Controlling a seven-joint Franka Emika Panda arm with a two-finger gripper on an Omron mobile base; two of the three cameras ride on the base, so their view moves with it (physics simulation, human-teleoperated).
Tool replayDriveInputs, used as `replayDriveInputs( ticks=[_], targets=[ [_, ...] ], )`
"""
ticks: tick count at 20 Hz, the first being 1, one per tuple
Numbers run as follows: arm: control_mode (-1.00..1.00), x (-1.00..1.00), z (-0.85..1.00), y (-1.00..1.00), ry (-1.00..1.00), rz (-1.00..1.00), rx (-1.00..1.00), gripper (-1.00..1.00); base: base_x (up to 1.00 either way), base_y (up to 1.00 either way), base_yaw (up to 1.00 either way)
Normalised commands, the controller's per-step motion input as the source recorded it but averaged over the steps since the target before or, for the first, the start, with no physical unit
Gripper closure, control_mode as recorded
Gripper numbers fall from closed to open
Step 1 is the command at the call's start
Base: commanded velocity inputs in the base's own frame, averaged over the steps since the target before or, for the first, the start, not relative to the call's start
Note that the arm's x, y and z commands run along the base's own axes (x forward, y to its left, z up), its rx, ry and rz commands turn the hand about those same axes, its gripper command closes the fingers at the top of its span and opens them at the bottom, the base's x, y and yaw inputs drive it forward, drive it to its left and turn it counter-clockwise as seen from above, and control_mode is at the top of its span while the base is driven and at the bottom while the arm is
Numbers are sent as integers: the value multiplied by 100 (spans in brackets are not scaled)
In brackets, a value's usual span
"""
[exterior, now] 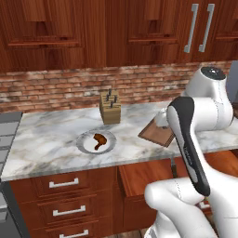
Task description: Pick up the knife from the drawer and place it on the cutting board. Then place the meat from the plate to the cutting board.
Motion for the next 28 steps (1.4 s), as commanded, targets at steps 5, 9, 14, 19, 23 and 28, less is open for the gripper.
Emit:
replayDriveInputs(
  ticks=[5,9,14,19,23,28],
  targets=[
    [-100,-21,-9,15,0,0,-4,-100,0,0,0],
    [100,-6,0,19,-2,0,0,-100,-15,42,-3],
    [100,0,0,0,0,0,0,-100,-52,93,-35],
    [100,0,0,0,0,0,0,-100,-11,16,-40],
    [100,0,0,0,0,0,0,-100,30,14,-33],
    [100,0,0,0,0,0,0,-100,12,36,-32]
  ],
)
